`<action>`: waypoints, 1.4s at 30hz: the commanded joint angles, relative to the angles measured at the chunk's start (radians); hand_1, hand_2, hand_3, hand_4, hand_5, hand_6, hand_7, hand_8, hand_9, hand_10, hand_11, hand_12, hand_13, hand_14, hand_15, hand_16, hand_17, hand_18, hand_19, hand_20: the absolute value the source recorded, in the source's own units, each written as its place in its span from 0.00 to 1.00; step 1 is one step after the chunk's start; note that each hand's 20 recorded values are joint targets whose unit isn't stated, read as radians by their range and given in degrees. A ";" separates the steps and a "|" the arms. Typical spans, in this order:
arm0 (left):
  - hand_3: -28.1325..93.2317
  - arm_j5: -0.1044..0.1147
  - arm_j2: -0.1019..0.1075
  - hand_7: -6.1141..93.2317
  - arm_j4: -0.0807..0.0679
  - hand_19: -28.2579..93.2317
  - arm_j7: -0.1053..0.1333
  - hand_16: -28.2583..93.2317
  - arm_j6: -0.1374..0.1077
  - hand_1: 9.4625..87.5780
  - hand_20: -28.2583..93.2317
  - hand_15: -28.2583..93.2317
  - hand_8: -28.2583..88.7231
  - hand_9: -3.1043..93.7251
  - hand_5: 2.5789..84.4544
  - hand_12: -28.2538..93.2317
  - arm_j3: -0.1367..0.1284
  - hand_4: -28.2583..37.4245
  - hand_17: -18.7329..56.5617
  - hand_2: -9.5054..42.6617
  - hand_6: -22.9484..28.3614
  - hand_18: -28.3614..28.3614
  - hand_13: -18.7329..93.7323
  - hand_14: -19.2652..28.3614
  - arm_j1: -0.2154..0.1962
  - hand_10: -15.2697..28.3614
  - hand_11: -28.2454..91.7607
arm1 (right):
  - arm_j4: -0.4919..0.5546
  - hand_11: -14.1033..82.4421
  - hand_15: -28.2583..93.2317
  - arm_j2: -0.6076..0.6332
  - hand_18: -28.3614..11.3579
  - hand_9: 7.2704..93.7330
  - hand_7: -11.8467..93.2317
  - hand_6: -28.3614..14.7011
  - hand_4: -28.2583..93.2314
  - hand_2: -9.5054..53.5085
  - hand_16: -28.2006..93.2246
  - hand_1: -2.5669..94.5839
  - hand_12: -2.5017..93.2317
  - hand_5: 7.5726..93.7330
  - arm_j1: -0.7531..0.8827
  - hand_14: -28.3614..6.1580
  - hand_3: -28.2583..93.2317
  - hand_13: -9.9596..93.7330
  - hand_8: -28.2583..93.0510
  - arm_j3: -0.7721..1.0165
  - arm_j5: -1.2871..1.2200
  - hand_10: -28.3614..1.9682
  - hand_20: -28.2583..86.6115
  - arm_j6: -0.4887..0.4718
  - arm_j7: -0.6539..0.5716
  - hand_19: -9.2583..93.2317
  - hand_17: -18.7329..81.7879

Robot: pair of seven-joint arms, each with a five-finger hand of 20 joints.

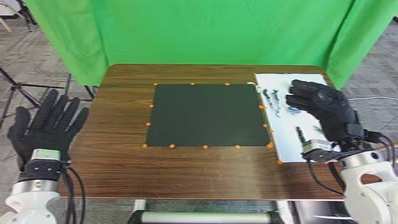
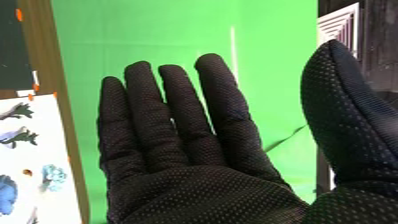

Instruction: Arrange flowers

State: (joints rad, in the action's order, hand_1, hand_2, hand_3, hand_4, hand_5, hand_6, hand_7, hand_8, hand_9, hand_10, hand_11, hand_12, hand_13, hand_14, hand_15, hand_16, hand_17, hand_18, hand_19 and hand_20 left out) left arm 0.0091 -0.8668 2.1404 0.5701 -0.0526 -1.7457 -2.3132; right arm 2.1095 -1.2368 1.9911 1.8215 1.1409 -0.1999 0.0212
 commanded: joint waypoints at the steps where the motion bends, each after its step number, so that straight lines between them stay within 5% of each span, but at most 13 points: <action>1: 0.84 -0.008 -0.009 0.17 0.000 0.52 -0.006 0.17 0.016 0.21 0.32 0.46 0.17 0.38 0.45 0.32 -0.013 0.00 0.20 0.34 0.57 0.75 0.40 0.67 -0.018 0.64 0.37 | 0.008 0.23 0.40 0.011 0.27 0.47 0.32 0.59 0.03 0.10 0.36 0.23 0.17 0.47 -0.004 0.39 0.93 0.47 0.12 -0.012 0.008 0.42 0.44 0.013 0.003 0.42 0.37; 5: 0.84 -0.014 -0.012 0.17 0.006 0.52 -0.027 0.17 -0.012 0.21 0.32 0.46 0.17 0.38 0.45 0.32 -0.011 0.00 0.20 0.35 0.57 0.75 0.40 0.67 -0.021 0.64 0.37 | -0.007 0.23 0.39 0.017 0.27 0.47 0.32 0.59 0.03 0.10 0.36 0.23 0.17 0.47 -0.011 0.39 0.93 0.47 0.12 -0.020 0.065 0.42 0.44 0.044 -0.015 0.42 0.37; 7: 0.84 -0.002 -0.016 0.17 0.004 0.52 -0.034 0.17 -0.004 0.21 0.32 0.46 0.17 0.38 0.45 0.32 -0.004 0.00 0.20 0.36 0.57 0.75 0.40 0.67 -0.018 0.64 0.37 | 0.001 0.23 0.39 0.022 0.27 0.46 0.32 0.59 0.03 0.10 0.36 0.23 0.17 0.47 0.002 0.39 0.93 0.46 0.12 -0.014 0.067 0.42 0.44 0.061 -0.024 0.42 0.36; 10: 0.84 -0.025 -0.031 0.17 0.006 0.52 -0.046 0.18 -0.007 0.21 0.32 0.46 0.17 0.38 0.45 0.32 -0.019 0.00 0.20 0.36 0.57 0.75 0.39 0.68 -0.021 0.65 0.37 | 0.026 0.23 0.39 0.051 0.26 0.46 0.31 0.59 0.03 0.09 0.36 0.23 0.17 0.47 0.020 0.39 0.93 0.45 0.12 -0.043 0.224 0.41 0.44 0.142 -0.015 0.43 0.36; 15: 0.83 -0.027 -0.051 0.17 0.012 0.52 -0.059 0.18 -0.024 0.21 0.32 0.47 0.17 0.38 0.45 0.32 -0.030 0.00 0.20 0.37 0.57 0.75 0.39 0.68 -0.025 0.65 0.37 | 0.051 0.23 0.40 0.091 0.25 0.41 0.31 0.55 0.02 0.07 0.37 0.22 0.17 0.38 0.034 0.38 0.92 0.43 0.13 -0.075 0.470 0.38 0.44 0.238 -0.087 0.44 0.35; 20: 0.83 -0.012 -0.028 0.17 0.016 0.52 -0.038 0.18 -0.029 0.21 0.32 0.48 0.17 0.38 0.45 0.33 -0.025 0.00 0.20 0.37 0.57 0.75 0.39 0.69 -0.034 0.65 0.38 | 0.083 0.24 0.42 0.138 0.22 0.41 0.30 0.54 0.02 0.03 0.36 0.21 0.17 0.39 0.060 0.35 0.91 0.42 0.13 -0.078 0.751 0.36 0.44 0.217 -0.169 0.48 0.34; 27: 0.83 -0.009 -0.016 0.18 0.017 0.53 -0.038 0.17 -0.032 0.21 0.32 0.50 0.17 0.39 0.45 0.32 -0.020 0.00 0.20 0.39 0.58 0.75 0.39 0.71 -0.030 0.66 0.38 | 0.120 0.24 0.45 0.191 0.21 0.44 0.28 0.52 0.00 0.00 0.35 0.19 0.18 0.39 0.100 0.33 0.86 0.49 0.14 -0.126 1.056 0.35 0.42 0.229 -0.328 0.52 0.39; 30: 0.83 0.000 -0.014 0.18 0.016 0.53 -0.038 0.17 -0.045 0.21 0.32 0.51 0.17 0.39 0.46 0.33 -0.021 0.00 0.20 0.40 0.58 0.75 0.39 0.71 -0.026 0.66 0.38 | 0.117 0.26 0.50 0.207 0.21 0.46 0.28 0.50 0.00 0.00 0.36 0.27 0.19 0.40 0.112 0.34 0.75 0.52 0.14 -0.148 1.216 0.34 0.44 0.230 -0.372 0.59 0.44; 35: 0.83 0.000 -0.017 0.18 0.018 0.53 -0.044 0.17 -0.051 0.21 0.32 0.51 0.17 0.39 0.45 0.33 -0.021 0.00 0.19 0.40 0.58 0.75 0.39 0.71 -0.029 0.66 0.38 | 0.115 0.35 0.60 0.233 0.29 0.53 0.30 0.46 0.05 0.00 0.37 0.53 0.23 0.45 0.115 0.40 0.35 0.60 0.14 -0.205 1.372 0.36 0.42 0.223 -0.485 0.77 0.59; 42: 0.83 0.005 -0.010 0.19 0.014 0.54 -0.041 0.17 -0.050 0.21 0.32 0.53 0.17 0.38 0.45 0.33 -0.013 0.00 0.19 0.40 0.58 0.75 0.39 0.72 -0.025 0.67 0.39 | 0.110 0.43 0.67 0.272 0.31 0.61 0.32 0.46 0.12 0.00 0.40 0.55 0.26 0.53 0.096 0.44 0.26 0.68 0.15 -0.242 1.439 0.37 0.42 0.149 -0.612 0.89 0.65</action>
State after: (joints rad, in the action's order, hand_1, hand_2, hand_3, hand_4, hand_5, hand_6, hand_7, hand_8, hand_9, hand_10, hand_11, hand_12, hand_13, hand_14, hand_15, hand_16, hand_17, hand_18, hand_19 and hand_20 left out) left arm 0.0064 -0.8823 2.1497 0.5283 -0.0975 -1.7641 -2.3334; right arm 2.2184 -0.9965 2.0868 1.5841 2.5559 0.0264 -0.5236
